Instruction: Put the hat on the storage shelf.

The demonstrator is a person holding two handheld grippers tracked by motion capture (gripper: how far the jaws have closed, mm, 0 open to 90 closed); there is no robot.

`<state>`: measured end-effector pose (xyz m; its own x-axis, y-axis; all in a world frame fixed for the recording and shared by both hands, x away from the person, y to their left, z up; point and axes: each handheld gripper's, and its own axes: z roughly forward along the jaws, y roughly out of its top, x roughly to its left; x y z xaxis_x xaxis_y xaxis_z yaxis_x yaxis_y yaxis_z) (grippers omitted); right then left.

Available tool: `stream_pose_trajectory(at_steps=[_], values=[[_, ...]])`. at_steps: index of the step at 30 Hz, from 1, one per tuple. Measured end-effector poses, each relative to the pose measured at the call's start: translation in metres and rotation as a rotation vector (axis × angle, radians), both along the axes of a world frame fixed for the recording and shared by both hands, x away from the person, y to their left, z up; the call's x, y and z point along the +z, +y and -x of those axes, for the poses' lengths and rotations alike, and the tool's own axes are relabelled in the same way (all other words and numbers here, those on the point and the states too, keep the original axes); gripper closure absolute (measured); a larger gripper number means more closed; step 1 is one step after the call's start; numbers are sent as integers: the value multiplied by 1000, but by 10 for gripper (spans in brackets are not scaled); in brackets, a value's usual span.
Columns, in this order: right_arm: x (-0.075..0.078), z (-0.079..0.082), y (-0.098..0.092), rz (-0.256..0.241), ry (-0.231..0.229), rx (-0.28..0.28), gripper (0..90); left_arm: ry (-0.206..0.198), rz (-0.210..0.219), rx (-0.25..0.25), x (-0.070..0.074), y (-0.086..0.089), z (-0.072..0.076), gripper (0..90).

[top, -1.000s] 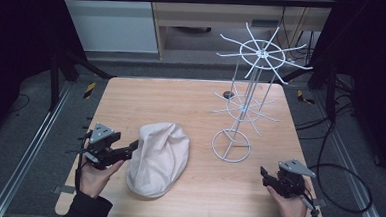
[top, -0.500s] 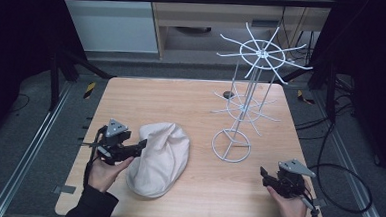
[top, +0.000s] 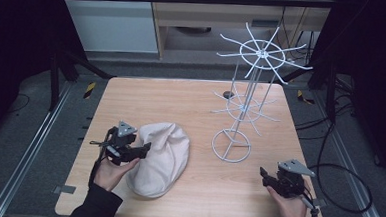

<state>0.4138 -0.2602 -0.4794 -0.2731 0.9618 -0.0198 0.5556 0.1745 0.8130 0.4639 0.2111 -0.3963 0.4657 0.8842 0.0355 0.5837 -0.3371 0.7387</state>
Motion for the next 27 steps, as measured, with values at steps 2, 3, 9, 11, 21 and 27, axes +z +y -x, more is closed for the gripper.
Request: stream_pose_trajectory(at_steps=[2,3,9,11,21,27], values=[[0,0,0,0,3,2,325,9,-2,-1,-2,-1,-1,394],[0,0,0,2,3,4,326,12,-3,0,-3,-2,-1,396],[-1,0,0,6,3,6,327,34,-11,8,-11,-4,-4,422],[-1,-1,0,5,6,5,330,48,-18,6,-14,-5,-5,435],[-1,-1,0,-1,21,14,343,92,-32,7,-28,-9,-10,544],[-2,-2,0,5,22,14,343,120,-43,1,-35,-12,-12,641]])
